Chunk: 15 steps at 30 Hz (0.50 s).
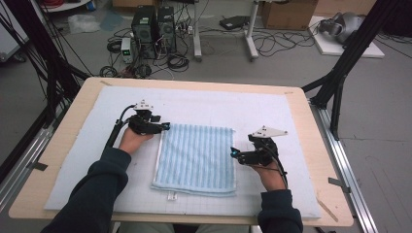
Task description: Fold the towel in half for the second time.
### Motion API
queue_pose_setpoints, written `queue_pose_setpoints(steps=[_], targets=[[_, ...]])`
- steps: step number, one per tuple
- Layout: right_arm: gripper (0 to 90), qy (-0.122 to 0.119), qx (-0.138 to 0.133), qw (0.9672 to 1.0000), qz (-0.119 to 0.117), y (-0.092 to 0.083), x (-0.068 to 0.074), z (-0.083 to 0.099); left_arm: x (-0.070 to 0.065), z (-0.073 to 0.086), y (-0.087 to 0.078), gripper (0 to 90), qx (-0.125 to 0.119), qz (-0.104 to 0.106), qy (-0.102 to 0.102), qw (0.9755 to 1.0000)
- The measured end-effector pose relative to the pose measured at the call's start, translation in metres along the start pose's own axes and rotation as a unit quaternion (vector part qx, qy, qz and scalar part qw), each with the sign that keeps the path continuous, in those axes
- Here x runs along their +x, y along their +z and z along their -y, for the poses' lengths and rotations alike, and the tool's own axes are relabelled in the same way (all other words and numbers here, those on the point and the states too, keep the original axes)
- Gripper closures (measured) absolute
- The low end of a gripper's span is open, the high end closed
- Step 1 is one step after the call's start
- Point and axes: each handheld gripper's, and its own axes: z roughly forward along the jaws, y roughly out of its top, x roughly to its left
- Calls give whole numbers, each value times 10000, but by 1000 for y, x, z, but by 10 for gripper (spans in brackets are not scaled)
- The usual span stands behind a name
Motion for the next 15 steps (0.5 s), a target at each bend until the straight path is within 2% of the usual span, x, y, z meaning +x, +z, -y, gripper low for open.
queue_pose_setpoints(steps=[4, 7, 8, 9, 10, 15], targets=[[114, 16, 54, 10000, 2, 4, -1, 0, -1, 4, 6, 531, 121, 20, 116, 9999], [114, 29, 100, 9999, 48, 7, -1, 0, -5, 4, 7, 657, 184, 26, 351, 9992], [114, 36, 123, 9999, 57, 9, -2, 0, -6, 4, 7, 721, 180, 116, 413, 9989], [114, 48, 141, 9999, 76, 11, -2, 0, -8, 4, 7, 799, 162, 138, 492, 9986], [115, 87, 161, 9998, 64, 14, -4, 0, -9, 4, 7, 840, 184, 120, 551, 9982], [117, 301, 433, 9985, 158, 36, -21, -7, -9, 4, 7, 857, 166, 115, 498, 9986]])
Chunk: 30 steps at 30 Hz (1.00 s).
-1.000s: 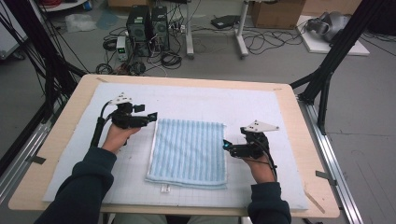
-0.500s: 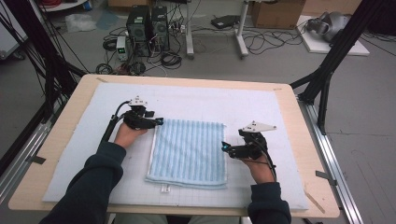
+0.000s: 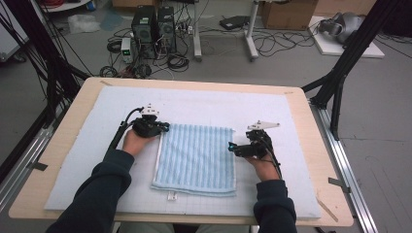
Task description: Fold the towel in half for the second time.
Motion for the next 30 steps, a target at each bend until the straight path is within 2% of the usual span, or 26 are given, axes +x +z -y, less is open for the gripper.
queue_pose_setpoints(steps=[7, 9, 12, 14, 17, 18, 19, 21, 26, 28, 30], targets=[[315, -65, 204, 9998, -55, 30, -16, -22, 2, 0, -1, 859, -30, 67, -120, 9999], [370, -154, 378, 9992, -34, 39, -18, -26, 3, 0, -1, 859, -45, 81, -166, 9998], [462, -178, 504, 9986, -63, 48, -17, -28, 3, 1, -1, 859, -40, 94, -197, 9998], [525, -297, 585, 9978, -38, 52, -14, -28, 4, 1, -1, 860, -32, 107, -213, 9997], [804, -441, 607, 9970, -200, 52, -11, -30, 4, 0, -2, 862, -34, 108, -261, 9996], [829, -586, 633, 9962, -130, 52, -7, -31, 4, 0, -3, 862, -79, 82, -254, 9996], [838, -703, 672, 9953, -40, 52, -5, -32, 5, -2, -4, 863, -157, 44, -271, 9995], [848, -753, 656, 9949, 123, 53, -4, -36, 7, -5, -8, 863, -424, 8, -378, 9984], [849, -666, 180, 9965, 462, 48, -6, -53, 15, -13, -16, 864, -927, -85, -492, 9944], [849, -704, -7, 9961, 533, 46, -4, -60, 15, -17, -22, 864, -1090, -80, -535, 9926], [849, -621, -115, 9970, 456, 43, -5, -61, 15, -18, -27, 863, -1132, -50, -472, 9924]])
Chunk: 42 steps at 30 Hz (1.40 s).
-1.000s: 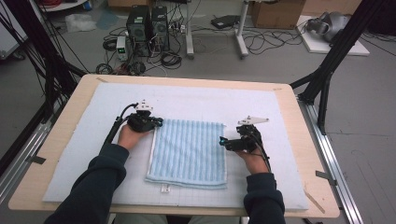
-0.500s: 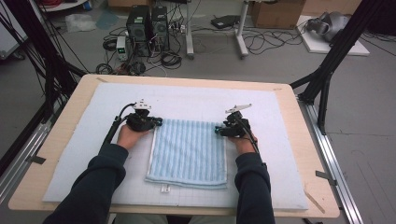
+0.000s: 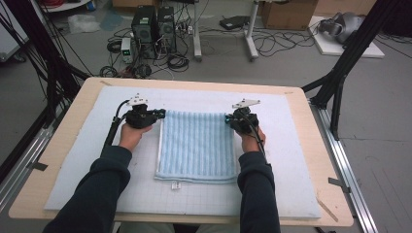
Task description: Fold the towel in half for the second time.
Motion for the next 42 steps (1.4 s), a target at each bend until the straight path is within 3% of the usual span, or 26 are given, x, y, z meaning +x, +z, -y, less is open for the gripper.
queue_pose_setpoints(steps=[3, 8, 10, 12, 20, 28, 36, 42], targets=[[849, -11, -36, 10000, -83, -5, 1, 0, -3, -4, -6, 863, -44, 79, 30, 10000], [848, -107, -315, 9993, -178, -24, 8, 0, -13, -7, -22, 863, -111, 272, 177, 9994], [848, -128, -378, 9990, -206, -32, 10, 2, -17, -8, -30, 863, -350, 352, 224, 9985], [847, -119, -471, 9986, -208, -39, 13, 3, -22, -6, -36, 862, -367, 408, 268, 9981], [845, -216, -638, 9973, -300, -65, 30, 12, -43, 12, -65, 862, -555, 510, 216, 9969], [841, -280, -622, 9963, -524, -88, 47, 41, -68, 41, -84, 860, -597, 552, 178, 9965], [834, -337, -637, 9952, -655, -99, 62, 67, -86, 59, -97, 858, -473, 521, 215, 9973], [832, -518, -554, 9952, -617, -105, 73, 83, -98, 75, -103, 854, -386, 628, 164, 9971]])
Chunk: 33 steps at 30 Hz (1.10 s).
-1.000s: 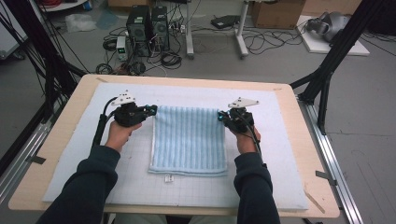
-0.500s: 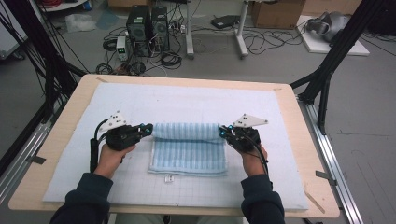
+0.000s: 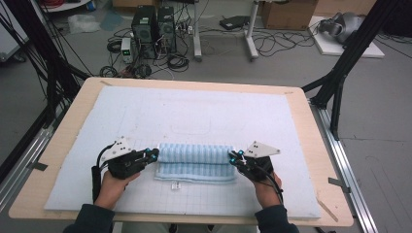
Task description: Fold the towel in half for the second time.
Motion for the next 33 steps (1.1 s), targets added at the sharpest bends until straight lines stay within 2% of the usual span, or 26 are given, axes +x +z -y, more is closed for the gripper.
queue_pose_setpoints(steps=[2, 4, 7, 8, 10, 12, 14, 16, 19, 22, 25, 27, 29, 33], targets=[[831, -9, 16, 10000, -34, -3, 3, 4, -3, 5, -2, 850, 25, 36, -74, 10000], [831, -35, 6, 10000, -57, -4, 5, 6, -5, 8, -2, 848, 65, 79, -28, 9999], [824, -63, -15, 9999, -79, -7, 9, 10, -8, 10, -3, 832, 70, 127, -82, 9999], [809, -71, -4, 9999, -77, -8, 10, 11, -8, 10, -3, 791, 51, 129, -212, 9997], [726, -64, -19, 9999, -150, -11, 12, 14, -7, 6, -5, 631, -9, 154, -523, 9985], [666, -46, -136, 9998, -129, -18, 13, 16, -8, 0, -8, 545, -96, 113, -499, 9986], [643, 68, -329, 9994, -51, -27, 11, 16, -7, -5, -10, 531, -191, 28, -435, 9989], [647, 125, -349, 9993, 4, -30, 8, 15, -4, -7, -7, 531, -163, -11, -474, 9987], [669, 104, -272, 9996, -51, -25, 9, 14, -3, -2, 3, 553, 131, -113, -434, 9989], [685, 26, -126, 9998, -174, -13, 15, 15, -3, 3, 15, 593, 471, -182, -354, 9981], [685, 13, 103, 9997, -235, 1, 18, 19, -4, 6, 23, 618, 743, -327, -334, 9961], [684, -87, 323, 9992, -236, 7, 20, 21, -5, 8, 25, 639, 939, -448, -294, 9941], [684, -250, 622, 9977, -112, 12, 23, 24, -5, 10, 26, 653, 1150, -525, -329, 9914], [676, -183, 606, 9979, -108, 6, 23, 26, -7, 10, 26, 665, 1196, -543, -281, 9909]])
